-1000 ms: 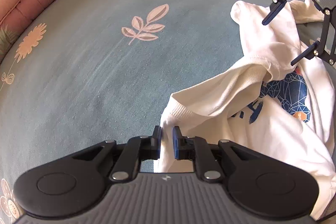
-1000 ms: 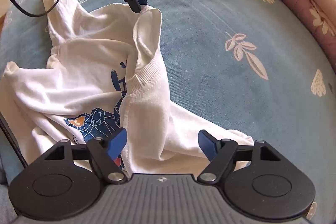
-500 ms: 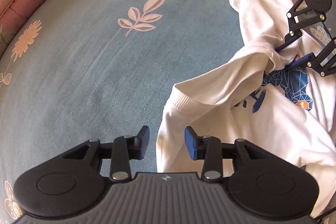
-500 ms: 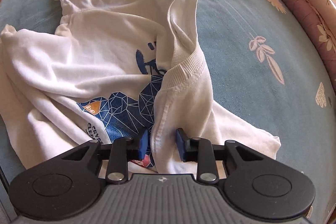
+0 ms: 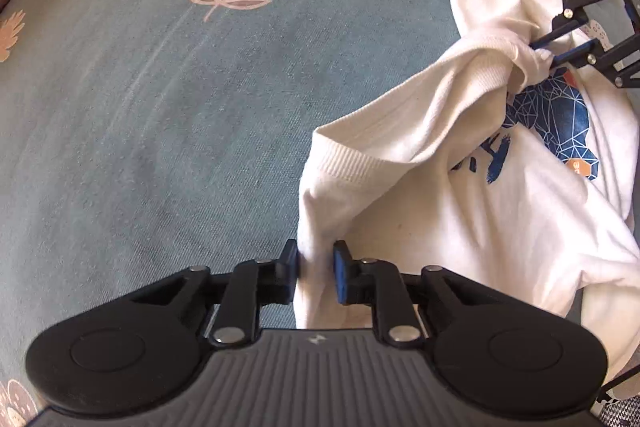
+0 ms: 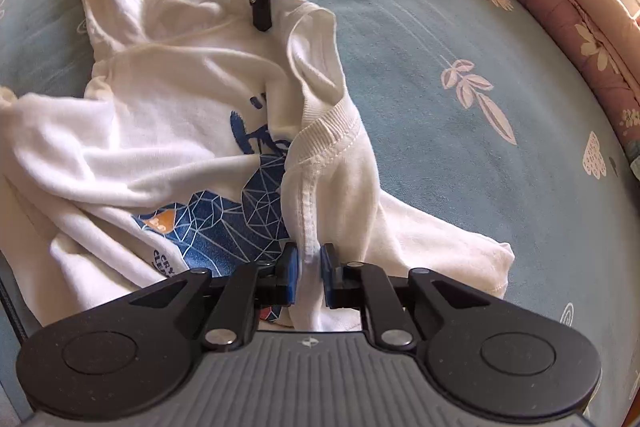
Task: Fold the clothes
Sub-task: 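Lower the sweatshirt flat onto the bed and open both grippers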
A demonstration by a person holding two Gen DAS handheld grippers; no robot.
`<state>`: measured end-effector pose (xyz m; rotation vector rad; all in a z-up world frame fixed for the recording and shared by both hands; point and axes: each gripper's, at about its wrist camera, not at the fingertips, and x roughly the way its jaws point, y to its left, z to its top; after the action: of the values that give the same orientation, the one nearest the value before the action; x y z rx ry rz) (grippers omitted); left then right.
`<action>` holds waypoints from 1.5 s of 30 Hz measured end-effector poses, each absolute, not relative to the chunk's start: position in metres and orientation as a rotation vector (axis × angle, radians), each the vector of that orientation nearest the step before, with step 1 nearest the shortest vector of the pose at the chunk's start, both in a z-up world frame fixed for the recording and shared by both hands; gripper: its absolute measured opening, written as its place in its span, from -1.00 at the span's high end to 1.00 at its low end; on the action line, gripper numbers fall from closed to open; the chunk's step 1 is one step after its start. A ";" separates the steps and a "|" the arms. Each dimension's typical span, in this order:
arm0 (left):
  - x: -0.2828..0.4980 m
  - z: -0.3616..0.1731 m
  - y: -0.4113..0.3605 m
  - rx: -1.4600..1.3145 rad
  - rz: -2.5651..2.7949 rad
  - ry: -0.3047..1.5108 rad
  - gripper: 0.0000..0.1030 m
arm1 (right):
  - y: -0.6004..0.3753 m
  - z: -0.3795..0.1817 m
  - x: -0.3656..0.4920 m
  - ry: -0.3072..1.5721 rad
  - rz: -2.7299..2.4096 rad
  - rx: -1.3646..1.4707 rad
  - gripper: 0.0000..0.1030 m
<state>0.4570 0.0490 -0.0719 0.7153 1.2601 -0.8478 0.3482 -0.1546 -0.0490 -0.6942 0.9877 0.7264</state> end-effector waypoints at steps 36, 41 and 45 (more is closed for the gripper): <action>0.471 -0.046 0.062 0.448 -0.673 1.203 0.99 | -0.186 -0.023 0.446 1.023 0.586 -0.522 0.89; 0.489 -0.020 0.059 0.471 -0.617 1.075 0.98 | -0.195 -0.018 0.485 0.916 0.481 -0.604 0.91; 0.511 -0.022 0.048 0.513 -0.578 1.033 0.81 | -0.196 -0.031 0.525 0.888 0.410 -0.621 0.90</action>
<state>0.5114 0.0484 -0.0221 0.5128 1.0326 -0.5784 0.5251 -0.1960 -0.0311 -0.6206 0.8882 0.4097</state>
